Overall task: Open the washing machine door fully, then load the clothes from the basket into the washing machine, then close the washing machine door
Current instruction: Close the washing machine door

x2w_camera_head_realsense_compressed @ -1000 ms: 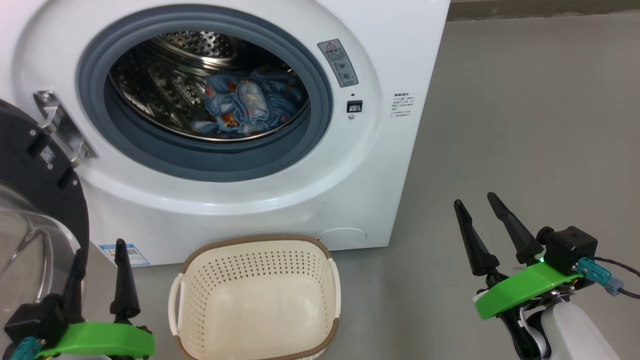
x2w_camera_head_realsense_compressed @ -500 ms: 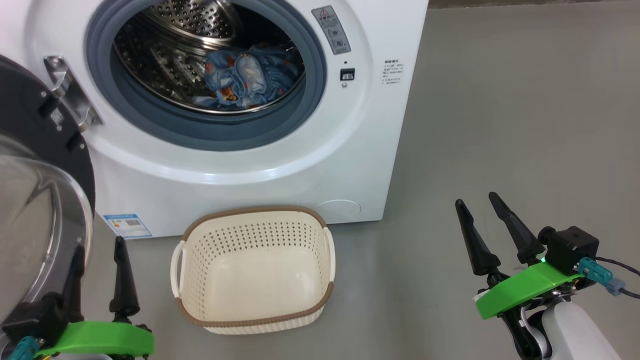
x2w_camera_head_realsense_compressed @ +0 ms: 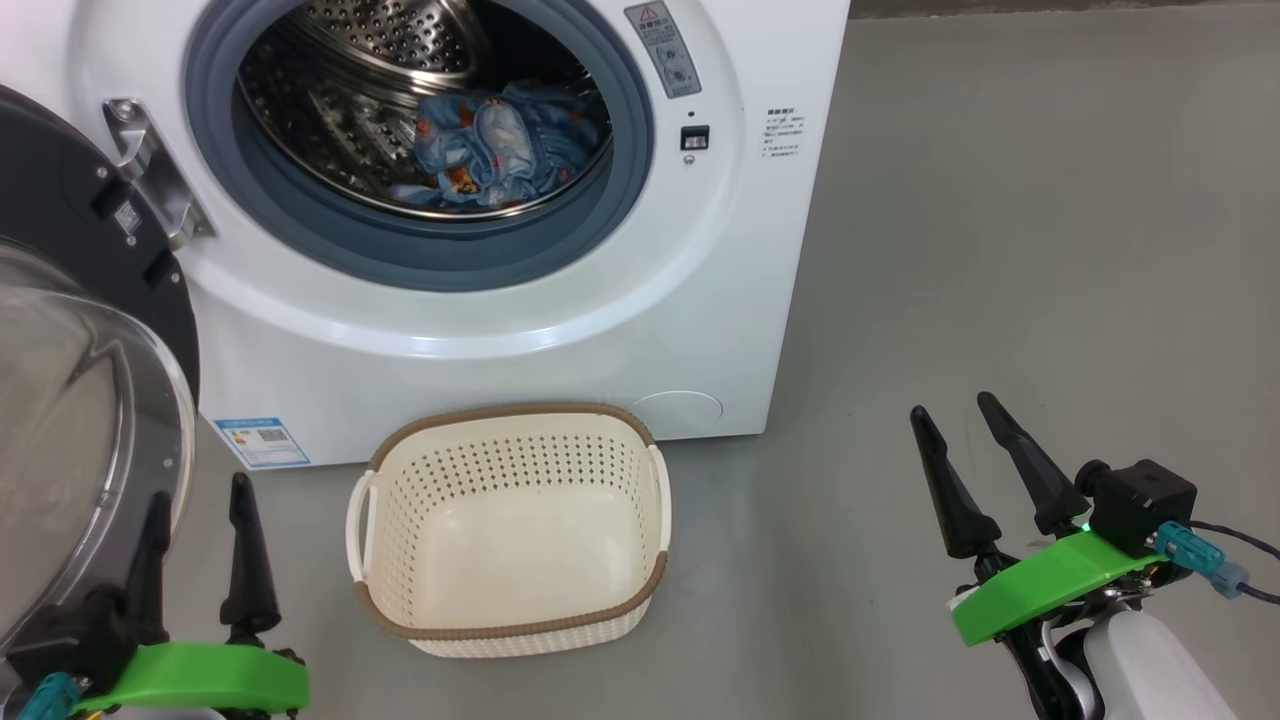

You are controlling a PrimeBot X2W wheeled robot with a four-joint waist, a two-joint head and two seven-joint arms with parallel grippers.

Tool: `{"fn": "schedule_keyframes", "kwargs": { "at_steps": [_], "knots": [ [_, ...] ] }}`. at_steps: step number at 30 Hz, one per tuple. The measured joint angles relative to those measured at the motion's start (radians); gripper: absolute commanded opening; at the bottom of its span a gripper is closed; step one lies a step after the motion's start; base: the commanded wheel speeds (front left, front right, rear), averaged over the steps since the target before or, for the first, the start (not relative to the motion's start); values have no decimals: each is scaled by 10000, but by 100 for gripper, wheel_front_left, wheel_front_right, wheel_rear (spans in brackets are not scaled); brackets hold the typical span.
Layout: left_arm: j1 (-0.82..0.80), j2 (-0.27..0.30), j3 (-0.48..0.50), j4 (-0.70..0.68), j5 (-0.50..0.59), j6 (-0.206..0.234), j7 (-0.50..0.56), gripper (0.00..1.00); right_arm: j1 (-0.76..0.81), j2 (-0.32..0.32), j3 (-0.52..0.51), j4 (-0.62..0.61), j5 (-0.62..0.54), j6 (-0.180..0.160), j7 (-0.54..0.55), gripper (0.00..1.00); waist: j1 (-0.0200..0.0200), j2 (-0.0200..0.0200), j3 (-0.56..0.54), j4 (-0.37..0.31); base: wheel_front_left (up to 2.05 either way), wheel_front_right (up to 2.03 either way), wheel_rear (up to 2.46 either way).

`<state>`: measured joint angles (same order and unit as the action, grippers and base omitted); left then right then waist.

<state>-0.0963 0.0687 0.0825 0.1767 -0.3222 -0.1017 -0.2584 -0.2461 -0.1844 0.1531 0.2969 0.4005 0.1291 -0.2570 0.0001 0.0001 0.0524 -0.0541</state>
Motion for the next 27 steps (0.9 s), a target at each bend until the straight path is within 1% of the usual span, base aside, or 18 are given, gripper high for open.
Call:
{"fn": "schedule_keyframes", "kwargs": {
  "at_steps": [9, 14, 21, 27],
  "knots": [
    [1, -2, -33, 0, 2, 0, 0, 100, 0, -13, 13, 10, 0, 0, 0, 100, 0, 0, -27, 67, 0, 0, 0],
    [1, -12, -54, 10, 12, 0, 0, 100, 1, -48, 36, 42, 0, 0, 0, 100, 0, 0, -55, 230, 0, 0, 0],
    [6, -27, -88, 71, 15, 4, 0, 100, 14, -54, 196, 84, 0, 0, 0, 100, 0, 0, -125, 643, 0, 0, 0],
    [205, -31, -71, 173, 100, 105, 0, 100, 107, -58, 313, 113, 29, 0, 0, 100, 0, 0, -223, 1196, 0, 0, 0]
  ]
}}
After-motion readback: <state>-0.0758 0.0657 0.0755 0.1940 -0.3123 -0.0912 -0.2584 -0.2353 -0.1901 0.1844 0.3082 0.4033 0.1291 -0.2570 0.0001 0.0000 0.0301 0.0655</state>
